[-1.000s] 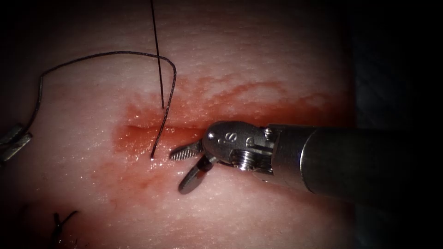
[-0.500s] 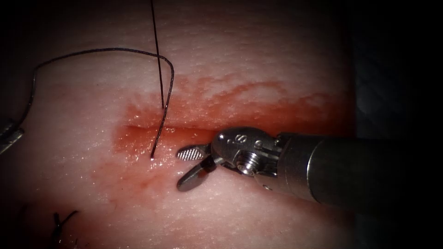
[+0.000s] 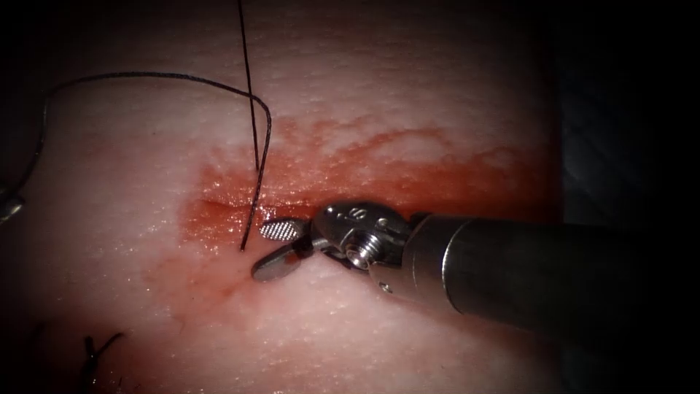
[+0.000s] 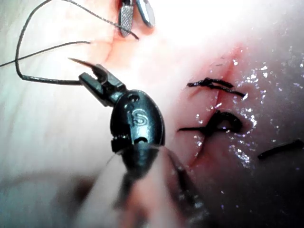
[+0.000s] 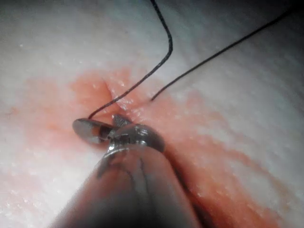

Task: Wound Closure
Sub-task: Grasp the suture with the right hand and pull it through until only a short end remains.

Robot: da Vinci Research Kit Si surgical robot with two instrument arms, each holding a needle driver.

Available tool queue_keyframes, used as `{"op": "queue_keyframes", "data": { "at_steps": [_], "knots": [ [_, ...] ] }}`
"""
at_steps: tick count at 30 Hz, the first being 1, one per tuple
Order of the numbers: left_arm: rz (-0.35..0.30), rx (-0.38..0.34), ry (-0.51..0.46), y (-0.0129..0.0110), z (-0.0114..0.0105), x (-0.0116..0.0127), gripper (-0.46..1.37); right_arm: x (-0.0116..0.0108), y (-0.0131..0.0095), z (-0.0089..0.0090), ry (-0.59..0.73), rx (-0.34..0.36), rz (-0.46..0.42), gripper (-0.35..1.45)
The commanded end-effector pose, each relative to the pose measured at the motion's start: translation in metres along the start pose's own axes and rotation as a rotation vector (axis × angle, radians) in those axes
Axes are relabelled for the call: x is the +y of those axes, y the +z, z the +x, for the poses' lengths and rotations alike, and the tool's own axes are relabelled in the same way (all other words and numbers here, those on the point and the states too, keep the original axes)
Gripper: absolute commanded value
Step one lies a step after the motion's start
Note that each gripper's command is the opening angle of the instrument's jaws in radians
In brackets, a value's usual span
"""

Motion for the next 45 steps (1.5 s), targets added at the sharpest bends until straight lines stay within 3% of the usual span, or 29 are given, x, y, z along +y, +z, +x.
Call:
{"op": "queue_keyframes", "data": {
  "at_steps": [1,14,15,16,17,18,21,32,37,45],
  "knots": [
    [-0.006,-0.001,0.000,0.0000,0.0000,0.0001,-0.35,-0.0002,0.0002,0.0000,0.005,0.007,0.008,1.12],
    [-0.011,0.001,0.000,0.0002,0.0000,0.0004,-0.35,-0.0013,0.0017,0.0002,0.009,0.032,0.042,1.00],
    [-0.011,0.001,0.000,0.0002,0.0000,0.0004,-0.35,-0.0012,0.0017,0.0001,0.009,0.032,0.042,0.90],
    [-0.011,0.001,0.000,0.0002,0.0000,0.0004,-0.35,-0.0012,0.0016,0.0001,0.008,0.030,0.046,0.47],
    [-0.011,0.001,0.000,0.0002,0.0000,0.0004,-0.35,-0.0012,0.0013,0.0001,0.014,0.027,0.053,-0.20],
    [-0.011,0.001,0.000,0.0002,0.0000,0.0004,-0.35,-0.0012,0.0012,0.0001,0.014,0.018,0.034,-0.35],
    [-0.011,0.001,0.000,0.0003,0.0000,0.0005,-0.35,-0.0011,0.0007,0.0004,-0.025,-0.021,-0.022,-0.35],
    [-0.032,-0.014,0.004,0.0026,0.0011,0.0033,-0.35,-0.0026,-0.0011,0.0019,-0.045,0.037,-0.019,-0.35],
    [-0.051,-0.024,-0.011,0.0041,0.0008,0.0026,-0.35,-0.0059,-0.0022,0.0010,-0.054,-0.004,0.039,-0.35],
    [-0.065,-0.020,-0.038,0.0041,0.0003,0.0022,-0.35,-0.0117,-0.0026,-0.0001,-0.072,-0.033,0.094,-0.35]
  ]
}}
